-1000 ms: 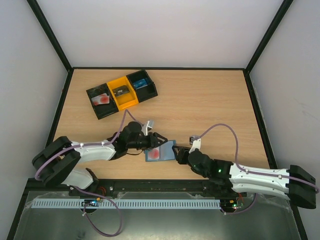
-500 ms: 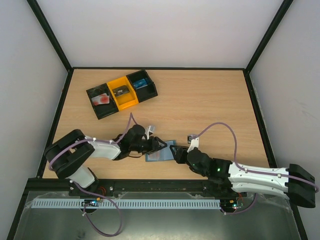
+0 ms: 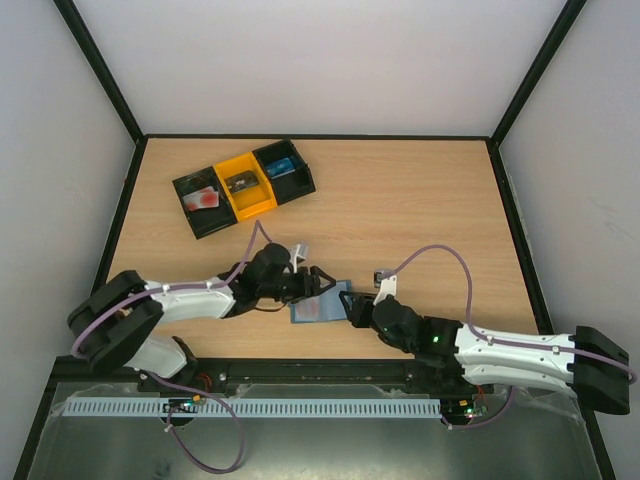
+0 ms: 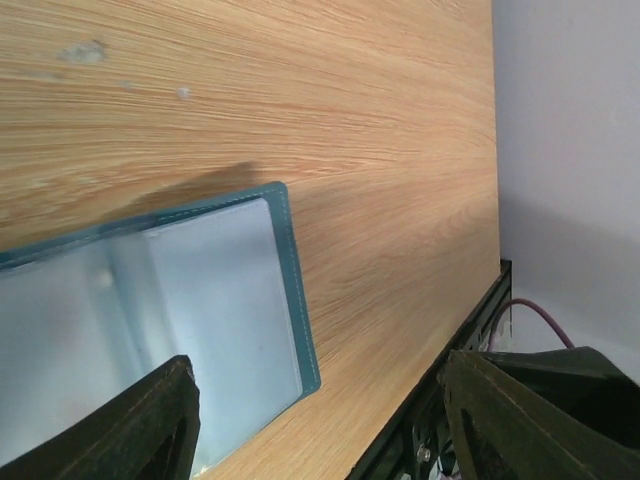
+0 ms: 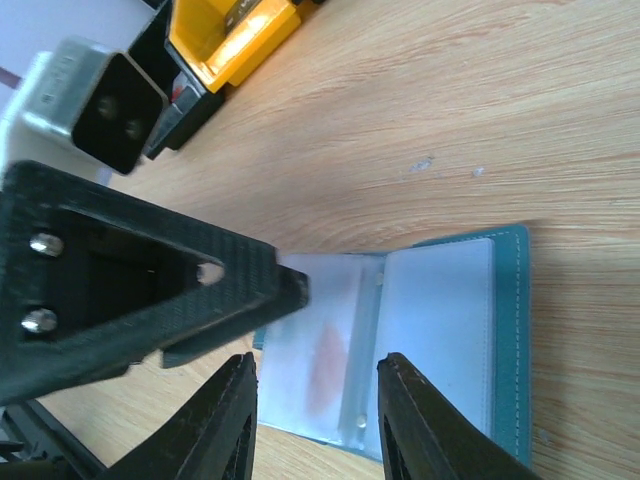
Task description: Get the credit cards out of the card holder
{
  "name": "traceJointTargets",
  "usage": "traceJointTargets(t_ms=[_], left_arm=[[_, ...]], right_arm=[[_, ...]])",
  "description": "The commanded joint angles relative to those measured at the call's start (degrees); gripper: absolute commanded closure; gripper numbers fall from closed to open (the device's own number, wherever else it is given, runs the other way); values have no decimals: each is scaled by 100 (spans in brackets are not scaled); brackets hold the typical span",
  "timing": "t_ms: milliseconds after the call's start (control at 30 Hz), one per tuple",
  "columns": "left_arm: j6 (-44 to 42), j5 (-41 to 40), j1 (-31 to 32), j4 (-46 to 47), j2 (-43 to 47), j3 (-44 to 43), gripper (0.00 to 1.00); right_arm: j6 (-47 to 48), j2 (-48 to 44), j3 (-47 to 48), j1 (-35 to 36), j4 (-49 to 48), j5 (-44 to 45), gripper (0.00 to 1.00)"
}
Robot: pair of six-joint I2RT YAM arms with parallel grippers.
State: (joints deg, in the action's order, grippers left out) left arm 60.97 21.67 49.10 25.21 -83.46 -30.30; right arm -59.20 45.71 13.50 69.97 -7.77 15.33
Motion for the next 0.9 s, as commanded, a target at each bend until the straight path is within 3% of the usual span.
traceJointTargets(t_ms=[0, 233, 433, 667, 867], left_arm=[[-186, -408, -67, -972, 436, 61, 30], [3, -196, -47, -1366, 672, 277, 21], [92, -252, -32, -1677, 997, 487, 19], [638, 249, -33, -723, 1199, 919, 16], [660, 212, -68, -676, 1134, 969, 16]], right_arm=[[14, 240, 23, -21, -153, 56, 66], [-60, 747, -33, -19, -431, -70, 64], [-77, 1005, -185, -19, -792, -113, 64], [27, 1889, 140, -22, -1239, -483, 67], [89, 2744, 476, -28, -1637, -786, 70]])
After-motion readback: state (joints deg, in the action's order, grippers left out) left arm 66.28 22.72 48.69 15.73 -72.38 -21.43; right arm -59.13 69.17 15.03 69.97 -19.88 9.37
